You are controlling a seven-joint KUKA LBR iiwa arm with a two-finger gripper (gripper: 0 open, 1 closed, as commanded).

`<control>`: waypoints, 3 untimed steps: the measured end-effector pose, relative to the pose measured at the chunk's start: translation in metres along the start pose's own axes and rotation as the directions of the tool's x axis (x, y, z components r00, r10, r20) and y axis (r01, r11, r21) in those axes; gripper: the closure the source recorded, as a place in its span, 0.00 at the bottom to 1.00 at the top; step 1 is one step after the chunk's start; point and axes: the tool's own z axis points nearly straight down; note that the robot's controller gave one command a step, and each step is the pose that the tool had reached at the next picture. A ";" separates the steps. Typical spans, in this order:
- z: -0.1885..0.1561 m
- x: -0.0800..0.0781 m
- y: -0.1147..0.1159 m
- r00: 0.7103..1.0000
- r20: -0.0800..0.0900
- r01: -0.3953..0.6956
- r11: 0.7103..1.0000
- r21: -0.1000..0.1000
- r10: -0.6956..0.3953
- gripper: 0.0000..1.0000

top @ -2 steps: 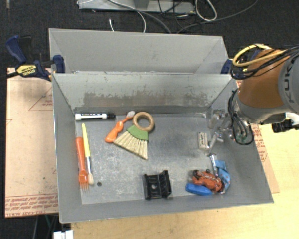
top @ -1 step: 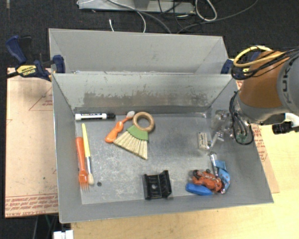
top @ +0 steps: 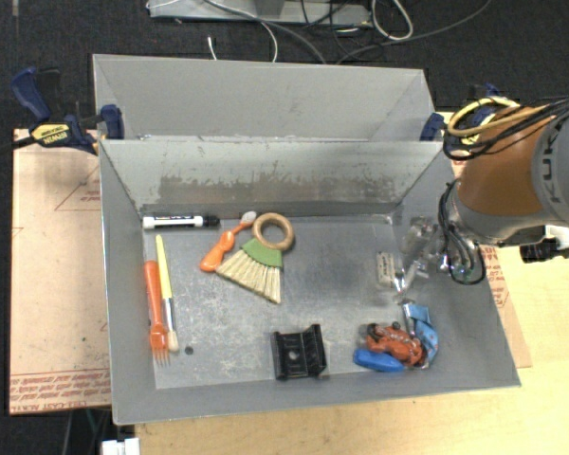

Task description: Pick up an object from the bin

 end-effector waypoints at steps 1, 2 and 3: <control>0.028 -0.008 -0.007 1.000 0.005 -0.024 1.000 0.000 0.024 0.00; 0.037 -0.005 -0.010 0.984 0.004 -0.177 0.984 -0.002 0.177 1.00; 0.037 -0.005 -0.010 0.984 0.004 -0.178 0.984 -0.002 0.178 1.00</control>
Offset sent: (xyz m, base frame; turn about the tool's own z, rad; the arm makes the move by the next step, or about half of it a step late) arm 0.0005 -0.0121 -0.0369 0.1820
